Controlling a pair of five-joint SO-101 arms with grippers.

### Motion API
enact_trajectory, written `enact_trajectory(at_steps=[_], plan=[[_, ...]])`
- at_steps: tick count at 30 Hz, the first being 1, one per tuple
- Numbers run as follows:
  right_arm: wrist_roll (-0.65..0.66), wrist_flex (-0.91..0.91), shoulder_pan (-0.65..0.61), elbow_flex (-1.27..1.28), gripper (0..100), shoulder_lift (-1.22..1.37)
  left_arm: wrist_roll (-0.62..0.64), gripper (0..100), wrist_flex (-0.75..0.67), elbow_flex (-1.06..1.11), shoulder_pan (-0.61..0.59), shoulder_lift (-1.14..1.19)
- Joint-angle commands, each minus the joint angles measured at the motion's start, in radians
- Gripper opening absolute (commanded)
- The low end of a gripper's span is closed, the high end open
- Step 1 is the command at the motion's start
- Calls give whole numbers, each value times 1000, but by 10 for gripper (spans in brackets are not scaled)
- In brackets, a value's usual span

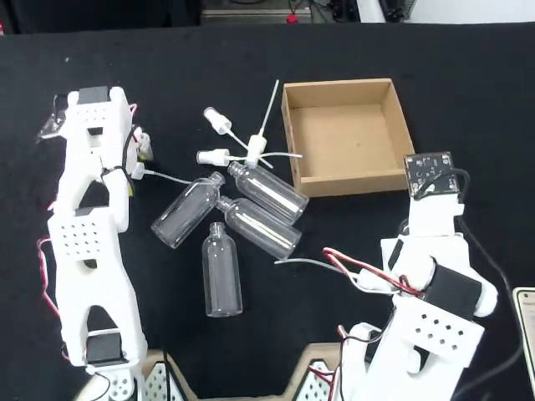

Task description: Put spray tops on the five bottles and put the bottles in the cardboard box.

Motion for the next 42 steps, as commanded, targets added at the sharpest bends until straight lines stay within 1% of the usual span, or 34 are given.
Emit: enact_trajectory(at_steps=[1,4,7,9,12,14,15,17,19,21,23,25,27,30,32,35,40,42], plan=[[11,-21,14,-4,138,-30,5,314,-3,-114,-4,0],[11,-21,14,-4,138,-30,-5,314,-5,-120,-5,31],[11,-21,14,-4,138,-30,-68,302,-5,-122,-5,69],[11,-21,14,-4,138,-30,-100,254,-5,-122,-7,87],[11,-21,14,-4,138,-30,-150,142,-3,-124,-22,91],[11,-21,14,-4,138,-30,-209,72,5,-124,-42,72],[11,-21,14,-4,138,-30,-253,55,15,-127,-56,58],[9,-21,14,-4,138,-30,-341,55,55,-151,-93,29],[5,-21,12,-4,138,-30,-437,55,95,-189,-157,2],[3,-21,8,-4,138,-30,-574,55,98,-213,-237,-29],[2,-20,6,-4,138,-31,-773,63,98,-225,-325,-68],[2,-20,5,-7,138,-31,-1014,73,98,-220,-409,-112],[2,-20,5,-15,138,-31,-1218,75,98,-203,-490,-158],[2,-20,-14,-21,138,-33,-1447,76,98,-157,-604,-241],[2,-2,-57,-19,138,-47,-1562,76,98,-120,-673,-299],[2,55,-169,-19,138,-110,-1720,76,98,-36,-766,-388],[2,71,-339,1,138,-289,-1887,76,92,217,-863,-474],[2,66,-423,13,138,-335,-1929,76,52,329,-881,-477]])
